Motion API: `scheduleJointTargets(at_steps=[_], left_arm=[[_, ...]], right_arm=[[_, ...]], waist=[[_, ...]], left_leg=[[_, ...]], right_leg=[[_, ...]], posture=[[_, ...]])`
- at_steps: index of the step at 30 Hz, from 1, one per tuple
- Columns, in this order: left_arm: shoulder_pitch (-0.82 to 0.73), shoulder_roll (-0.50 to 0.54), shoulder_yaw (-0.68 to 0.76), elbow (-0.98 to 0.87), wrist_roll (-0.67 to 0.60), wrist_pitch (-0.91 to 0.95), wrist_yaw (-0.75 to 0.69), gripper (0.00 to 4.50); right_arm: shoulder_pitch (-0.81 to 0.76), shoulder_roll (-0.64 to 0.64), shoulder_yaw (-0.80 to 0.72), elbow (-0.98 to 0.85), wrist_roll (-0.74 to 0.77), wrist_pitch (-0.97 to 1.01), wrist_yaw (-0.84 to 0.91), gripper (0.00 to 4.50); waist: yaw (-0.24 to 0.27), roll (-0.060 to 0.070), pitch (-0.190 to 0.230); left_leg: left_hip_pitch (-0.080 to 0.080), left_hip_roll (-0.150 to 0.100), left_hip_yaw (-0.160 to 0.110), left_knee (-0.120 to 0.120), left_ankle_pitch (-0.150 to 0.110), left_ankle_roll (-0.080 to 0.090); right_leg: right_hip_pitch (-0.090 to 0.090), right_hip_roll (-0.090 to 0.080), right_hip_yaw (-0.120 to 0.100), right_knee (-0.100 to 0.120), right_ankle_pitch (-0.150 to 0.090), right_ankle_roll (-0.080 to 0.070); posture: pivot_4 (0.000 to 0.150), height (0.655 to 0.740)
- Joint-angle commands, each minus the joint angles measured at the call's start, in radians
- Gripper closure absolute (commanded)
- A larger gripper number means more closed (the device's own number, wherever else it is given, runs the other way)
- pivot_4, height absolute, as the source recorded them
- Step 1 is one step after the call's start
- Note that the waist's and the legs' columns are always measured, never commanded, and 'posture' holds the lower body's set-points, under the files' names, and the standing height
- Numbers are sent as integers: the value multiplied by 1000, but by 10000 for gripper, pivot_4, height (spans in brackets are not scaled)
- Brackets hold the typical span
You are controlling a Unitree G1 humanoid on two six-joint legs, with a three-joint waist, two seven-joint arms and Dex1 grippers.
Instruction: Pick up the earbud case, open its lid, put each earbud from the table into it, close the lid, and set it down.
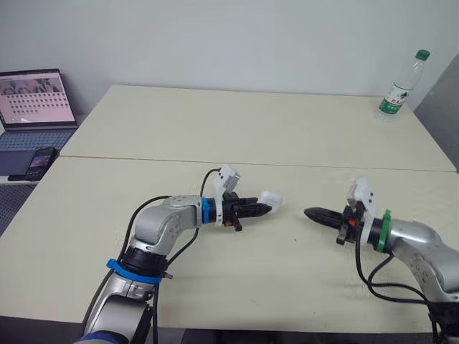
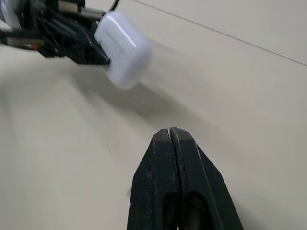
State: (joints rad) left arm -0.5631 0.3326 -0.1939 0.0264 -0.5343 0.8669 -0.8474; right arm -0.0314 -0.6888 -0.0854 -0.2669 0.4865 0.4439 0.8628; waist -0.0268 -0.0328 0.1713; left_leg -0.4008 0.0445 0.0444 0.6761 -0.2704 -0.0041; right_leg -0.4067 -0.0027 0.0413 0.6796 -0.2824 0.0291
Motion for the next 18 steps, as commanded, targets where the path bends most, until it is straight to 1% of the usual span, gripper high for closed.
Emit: scheduleJointTargets(at_steps=[1, 6, 12, 14, 15, 18], left_arm=[[-38, -28, -25, 44, 38, 26, 47, 37349], [-52, -76, -35, 82, 50, 72, 76, 37349], [-62, -95, -35, 104, 60, 89, 79, 37349], [-61, -88, -39, 98, 62, 93, 69, 30171], [-59, -82, -40, 91, 62, 95, 63, 27976], [-44, -54, -36, 49, 68, 76, 53, 18705]], right_arm=[[51, 7, -73, -36, -39, -82, -43, 44840], [161, 36, -112, -94, -58, -126, -93, 44840], [226, 67, -115, -148, -90, -136, -149, 44840], [235, 70, -116, -159, -89, -133, -157, 45000], [239, 70, -117, -163, -85, -130, -158, 45000], [245, 73, -120, -177, -71, -121, -159, 45000]], waist=[[0, 0, 0], [-2, 0, 0], [-1, 0, 0], [-1, 0, 0], [-1, 0, 0], [-2, 0, 0]], left_leg=[[0, 0, 0, 0, 0, 0], [1, 0, 0, 0, 0, 0], [1, 0, 0, 0, 0, 0], [1, 0, 1, 0, 0, 0], [1, 0, 1, 0, 0, 0], [1, 0, 1, 0, 0, 0]], right_leg=[[0, 0, 0, 0, 0, 0], [0, 1, 0, 0, 0, 0], [0, 0, 1, 0, 0, 0], [0, 0, 1, 0, 0, 0], [0, 0, 1, 0, 0, 0], [0, 0, 1, 0, 0, 0]], posture=[[1500, 7362], [1500, 7362], [1500, 7362], [1500, 7362], [1500, 7362], [1500, 7362]])
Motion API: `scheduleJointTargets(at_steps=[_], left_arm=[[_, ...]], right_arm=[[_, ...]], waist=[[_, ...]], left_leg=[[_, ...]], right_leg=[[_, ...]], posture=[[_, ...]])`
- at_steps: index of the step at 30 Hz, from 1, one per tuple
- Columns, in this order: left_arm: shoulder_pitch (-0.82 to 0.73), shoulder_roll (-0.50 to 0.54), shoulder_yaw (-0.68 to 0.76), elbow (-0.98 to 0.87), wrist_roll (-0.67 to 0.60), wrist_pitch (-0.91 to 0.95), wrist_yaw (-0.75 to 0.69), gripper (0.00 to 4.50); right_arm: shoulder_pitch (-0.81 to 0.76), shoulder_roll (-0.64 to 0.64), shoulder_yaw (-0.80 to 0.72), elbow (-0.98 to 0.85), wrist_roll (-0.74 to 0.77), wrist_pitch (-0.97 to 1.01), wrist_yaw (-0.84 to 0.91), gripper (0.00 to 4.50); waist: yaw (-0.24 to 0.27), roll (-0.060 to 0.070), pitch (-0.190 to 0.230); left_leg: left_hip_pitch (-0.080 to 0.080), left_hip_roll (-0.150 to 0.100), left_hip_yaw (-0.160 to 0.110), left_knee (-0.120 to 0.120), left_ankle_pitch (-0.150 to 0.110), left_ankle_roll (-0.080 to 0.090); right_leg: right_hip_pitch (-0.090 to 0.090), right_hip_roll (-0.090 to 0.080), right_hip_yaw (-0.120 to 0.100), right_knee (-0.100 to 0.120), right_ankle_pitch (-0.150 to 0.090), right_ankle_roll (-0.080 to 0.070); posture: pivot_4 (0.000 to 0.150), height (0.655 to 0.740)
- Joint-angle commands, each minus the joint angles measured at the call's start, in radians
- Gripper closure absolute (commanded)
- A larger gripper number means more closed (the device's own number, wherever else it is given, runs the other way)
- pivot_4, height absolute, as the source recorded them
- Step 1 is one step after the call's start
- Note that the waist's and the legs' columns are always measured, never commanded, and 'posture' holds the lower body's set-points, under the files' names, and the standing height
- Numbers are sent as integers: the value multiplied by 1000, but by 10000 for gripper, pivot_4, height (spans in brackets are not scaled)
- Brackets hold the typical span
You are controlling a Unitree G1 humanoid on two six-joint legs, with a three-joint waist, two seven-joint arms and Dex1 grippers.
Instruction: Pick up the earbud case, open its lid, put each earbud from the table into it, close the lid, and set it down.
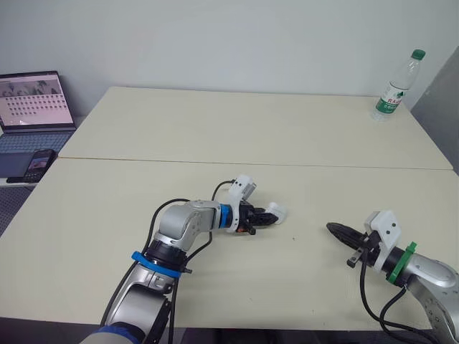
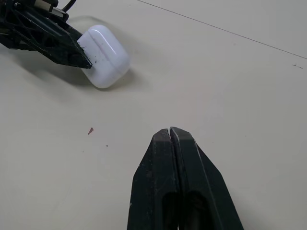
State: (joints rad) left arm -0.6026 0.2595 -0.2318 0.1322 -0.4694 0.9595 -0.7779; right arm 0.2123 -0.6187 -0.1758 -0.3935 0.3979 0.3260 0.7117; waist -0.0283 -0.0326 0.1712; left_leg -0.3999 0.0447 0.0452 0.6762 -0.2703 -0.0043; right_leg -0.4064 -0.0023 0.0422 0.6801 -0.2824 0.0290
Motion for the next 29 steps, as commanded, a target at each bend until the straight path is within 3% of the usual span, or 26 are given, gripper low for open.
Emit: scheduleJointTargets(at_steps=[1, 6, 11, 14, 18, 24, 29], left_arm=[[4, 35, 4, -77, 12, -46, -22, 15784], [73, 129, 33, -158, 74, -207, -24, 336], [218, 207, 142, -298, 53, -276, -2, 336], [323, 258, 178, -394, 48, -262, 9, 0], [475, 301, 225, -491, 87, -372, 30, 0], [586, 290, 257, -544, 135, -500, 85, 0], [627, 270, 256, -499, 139, -563, 87, 0]], right_arm=[[1, 2, -29, -55, 23, 0, -5, 45000], [-15, -1, -24, -45, 36, -2, 10, 45000], [-28, 6, -28, -3, 57, 4, 29, 45000], [-33, 7, -42, 16, 95, 23, 47, 38818], [-23, -14, -26, 54, 75, -12, 100, 23596], [-26, -34, 6, 142, 5, -95, 153, 1535], [-45, -40, 19, 188, -31, -135, 172, 653]], waist=[[0, 0, 0], [0, 0, 0], [0, 0, 0], [0, 0, 0], [1, 0, 0], [4, 0, 0], [3, 0, 0]], left_leg=[[0, 0, 0, 0, 0, 0], [0, 0, 0, 0, 0, 0], [0, 0, 1, 0, 0, 0], [0, 1, 1, 0, 0, 0], [1, 0, 1, 0, 0, 0], [1, 0, 2, 0, 0, 0], [2, 0, 4, 0, 0, 0]], right_leg=[[0, 0, 0, 0, 0, 0], [0, 0, 0, 0, 2, -3], [0, -2, 1, 0, 2, -3], [0, -5, 0, 0, 2, -3], [0, -7, 0, 0, 2, -3], [1, -8, 0, 0, 2, -3], [1, -8, 2, 0, 2, -3]], posture=[[1500, 7362], [1500, 7362], [1500, 7362], [1500, 7362], [1500, 7362], [1500, 7362], [1500, 7362]])
